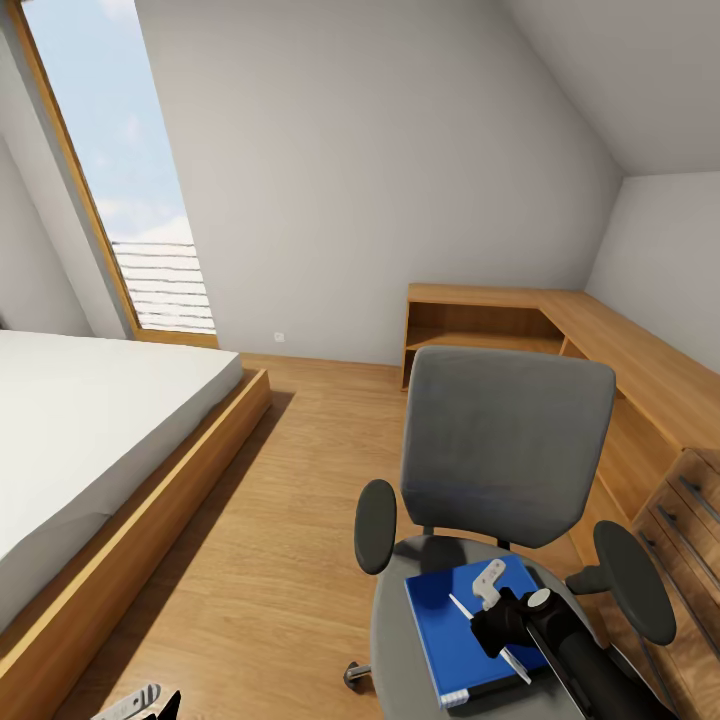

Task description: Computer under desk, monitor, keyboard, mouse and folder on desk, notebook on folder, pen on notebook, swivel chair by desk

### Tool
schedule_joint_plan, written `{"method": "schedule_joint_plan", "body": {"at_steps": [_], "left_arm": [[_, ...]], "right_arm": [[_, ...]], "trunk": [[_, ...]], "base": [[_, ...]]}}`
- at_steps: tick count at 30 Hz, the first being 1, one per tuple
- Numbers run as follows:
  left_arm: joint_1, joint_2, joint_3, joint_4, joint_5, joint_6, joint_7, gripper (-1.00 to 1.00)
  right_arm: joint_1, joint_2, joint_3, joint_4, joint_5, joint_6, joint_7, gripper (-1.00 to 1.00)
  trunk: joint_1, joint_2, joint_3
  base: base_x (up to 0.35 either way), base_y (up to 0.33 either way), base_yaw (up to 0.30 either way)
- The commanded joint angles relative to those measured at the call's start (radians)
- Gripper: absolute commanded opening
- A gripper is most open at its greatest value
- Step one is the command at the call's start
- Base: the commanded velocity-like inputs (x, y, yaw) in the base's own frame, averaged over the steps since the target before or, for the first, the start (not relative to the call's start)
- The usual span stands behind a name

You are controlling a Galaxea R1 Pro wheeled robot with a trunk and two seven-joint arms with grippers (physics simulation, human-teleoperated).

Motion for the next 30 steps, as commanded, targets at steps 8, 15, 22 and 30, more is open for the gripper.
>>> {"method": "schedule_joint_plan", "body": {"at_steps": [8, 15, 22, 30], "left_arm": [[0.0, 0.0, 0.001, 0.0, 0.01, 0.003, -0.007, 1.0], [0.0, -0.001, 0.001, 0.0, 0.01, 0.002, -0.006, 1.0], [0.0, -0.001, 0.0, 0.027, 0.01, 0.0, -0.006, 1.0], [0.0, -0.002, -0.005, 0.102, 0.006, -0.071, -0.006, 1.0]], "right_arm": [[0.0, -0.001, 0.002, -0.002, 0.009, 0.003, 0.007, -1.0], [0.0, -0.001, 0.003, -0.002, 0.009, 0.003, 0.007, -1.0], [0.0, -0.001, -0.001, -0.005, 0.007, 0.005, 0.007, -1.0], [0.0, 0.0, -0.027, -0.012, 0.005, 0.037, 0.007, -1.0]], "trunk": [[-0.008, 0.014, 0.006], [-0.035, 0.063, 0.027], [-0.061, 0.112, 0.049], [-0.092, 0.168, 0.074]], "base": [[0.0, 0.0, 0.0], [0.0, 0.0, 0.0], [0.0, 0.0, 0.0], [0.0, 0.0, 0.0]]}}
